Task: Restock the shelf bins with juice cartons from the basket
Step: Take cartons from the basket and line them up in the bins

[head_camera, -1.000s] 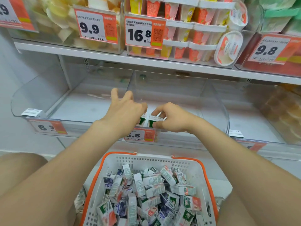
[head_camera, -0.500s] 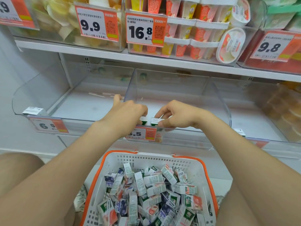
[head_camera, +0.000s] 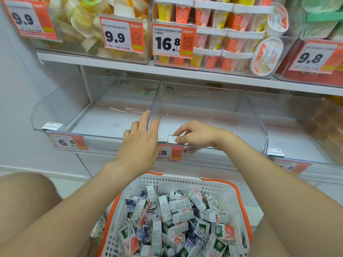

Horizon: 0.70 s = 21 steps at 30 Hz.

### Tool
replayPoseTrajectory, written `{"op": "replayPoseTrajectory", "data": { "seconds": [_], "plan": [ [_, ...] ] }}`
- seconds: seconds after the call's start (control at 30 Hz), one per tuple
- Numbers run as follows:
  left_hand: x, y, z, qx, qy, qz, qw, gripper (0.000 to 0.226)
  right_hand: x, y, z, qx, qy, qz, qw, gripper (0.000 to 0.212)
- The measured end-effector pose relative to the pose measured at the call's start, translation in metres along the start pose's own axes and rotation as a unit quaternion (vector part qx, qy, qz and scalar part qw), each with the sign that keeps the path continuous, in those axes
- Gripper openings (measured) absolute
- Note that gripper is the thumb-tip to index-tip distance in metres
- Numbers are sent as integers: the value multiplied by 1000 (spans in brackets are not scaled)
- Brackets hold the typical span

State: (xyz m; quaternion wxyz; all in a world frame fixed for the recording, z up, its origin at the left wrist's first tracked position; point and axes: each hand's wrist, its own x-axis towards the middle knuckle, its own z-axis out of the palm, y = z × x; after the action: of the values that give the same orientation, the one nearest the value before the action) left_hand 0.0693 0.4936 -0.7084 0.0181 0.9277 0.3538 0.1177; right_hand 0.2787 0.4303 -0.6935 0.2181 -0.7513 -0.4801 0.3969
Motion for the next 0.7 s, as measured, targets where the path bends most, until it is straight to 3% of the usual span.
{"op": "replayPoseTrajectory", "data": {
  "seconds": [0.13,0.23,0.37,0.43,0.5,0.6,0.7],
  "plan": [
    [-6,-1,5,-35,35,-11,999,63,-5,-6,6,-51,-5,-13,999,23],
    [-16,-1,12,-20,89,18,996,58,-15,-9,9,-161,97,-71,980,30],
    [-31,4,10,-30,170,76,982,25,-57,-14,23,-192,243,-198,930,28],
    [-42,11,12,-48,89,91,991,16,-86,-15,36,-208,203,-214,932,26],
    [-55,17,27,-50,-60,77,994,16,-106,-3,55,-257,88,-159,949,28],
    [-71,21,66,22,-228,117,966,24,-114,34,88,-382,-78,-82,917,28],
    [-85,26,107,56,-351,154,922,27,-115,76,118,-438,-170,-17,883,17]
  ]
}}
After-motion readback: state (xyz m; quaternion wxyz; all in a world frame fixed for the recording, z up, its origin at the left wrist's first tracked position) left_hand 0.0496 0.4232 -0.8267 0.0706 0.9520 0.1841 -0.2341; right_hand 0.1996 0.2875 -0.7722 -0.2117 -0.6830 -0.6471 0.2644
